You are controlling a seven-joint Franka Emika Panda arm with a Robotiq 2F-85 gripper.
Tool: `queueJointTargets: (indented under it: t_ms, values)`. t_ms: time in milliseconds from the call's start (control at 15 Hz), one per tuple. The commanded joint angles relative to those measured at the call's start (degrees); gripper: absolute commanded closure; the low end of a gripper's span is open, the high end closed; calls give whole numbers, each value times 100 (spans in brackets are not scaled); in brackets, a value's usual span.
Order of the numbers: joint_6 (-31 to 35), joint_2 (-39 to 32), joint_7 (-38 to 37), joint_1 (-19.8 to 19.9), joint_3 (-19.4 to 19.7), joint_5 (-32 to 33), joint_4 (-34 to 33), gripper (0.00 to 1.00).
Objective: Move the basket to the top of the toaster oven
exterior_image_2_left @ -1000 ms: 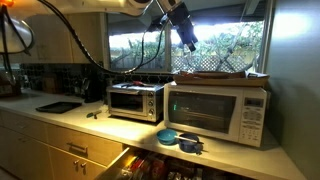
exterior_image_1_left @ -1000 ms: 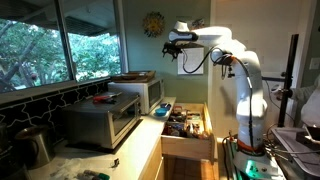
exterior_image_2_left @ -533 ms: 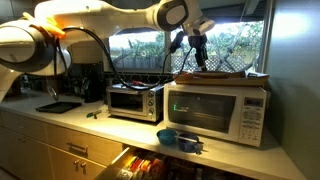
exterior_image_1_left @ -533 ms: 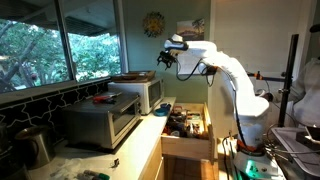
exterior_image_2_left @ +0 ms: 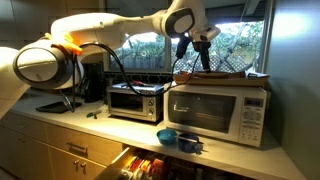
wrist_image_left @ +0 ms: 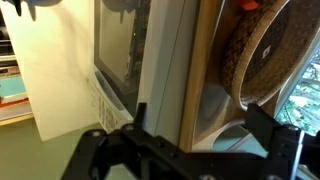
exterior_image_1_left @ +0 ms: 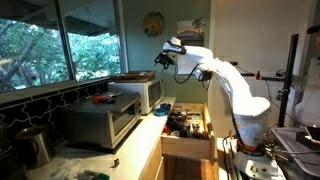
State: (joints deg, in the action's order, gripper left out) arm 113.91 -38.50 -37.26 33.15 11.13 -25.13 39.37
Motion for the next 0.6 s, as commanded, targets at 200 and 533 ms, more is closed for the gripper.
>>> queueJointTargets:
  t_ms: [200, 533]
  values:
    - [692, -402, -284, -207, -84, -76, -370, 0]
    - [1669, -1063, -579, -569, -522, 265, -970, 0]
